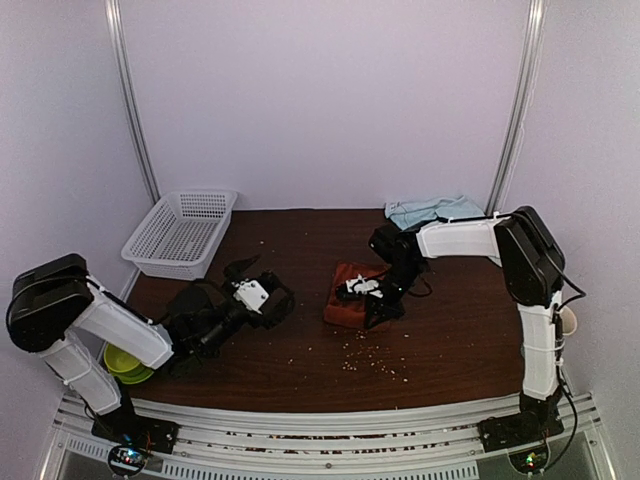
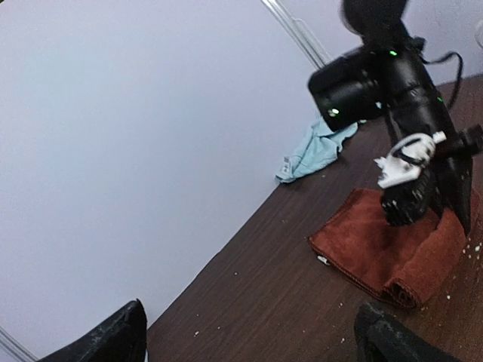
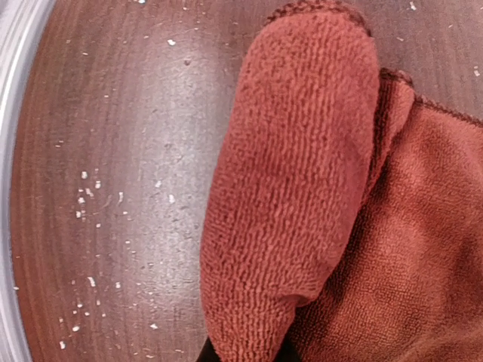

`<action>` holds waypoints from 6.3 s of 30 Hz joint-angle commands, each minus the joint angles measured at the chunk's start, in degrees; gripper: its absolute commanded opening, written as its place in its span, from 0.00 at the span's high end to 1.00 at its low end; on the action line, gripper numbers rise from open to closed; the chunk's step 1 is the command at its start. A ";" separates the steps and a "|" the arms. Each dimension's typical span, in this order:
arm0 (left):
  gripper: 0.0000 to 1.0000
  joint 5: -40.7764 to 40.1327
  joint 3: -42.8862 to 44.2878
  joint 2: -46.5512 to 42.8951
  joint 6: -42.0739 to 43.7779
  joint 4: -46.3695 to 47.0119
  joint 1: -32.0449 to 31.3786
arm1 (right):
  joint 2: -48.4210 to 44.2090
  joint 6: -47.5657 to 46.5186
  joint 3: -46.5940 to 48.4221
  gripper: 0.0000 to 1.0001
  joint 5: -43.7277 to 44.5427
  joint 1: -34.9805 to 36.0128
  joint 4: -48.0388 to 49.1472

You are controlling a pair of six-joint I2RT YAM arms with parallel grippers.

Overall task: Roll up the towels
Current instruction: Roll the towel at the center of the board.

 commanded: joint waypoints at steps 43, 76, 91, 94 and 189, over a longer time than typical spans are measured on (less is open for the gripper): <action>0.13 3.88 26.94 20.42 19.85 -46.51 -12.68 | 13.19 -2.75 9.48 0.98 -5.21 -0.51 -25.08; 1.00 15.88 43.75 30.58 8.30 -75.26 -8.97 | -2.48 -4.86 5.80 0.56 -3.72 -5.08 -20.73; 1.00 35.21 57.94 37.95 0.92 -91.88 -1.05 | -35.73 -7.93 -33.29 0.35 7.97 -8.18 24.08; 1.00 36.88 60.79 39.84 -0.29 -95.16 0.19 | -41.68 -10.52 -40.60 0.28 8.78 -7.94 32.36; 0.56 2.57 26.53 23.09 22.80 -28.35 -7.24 | 1.55 1.77 1.52 0.99 3.03 -2.98 -1.91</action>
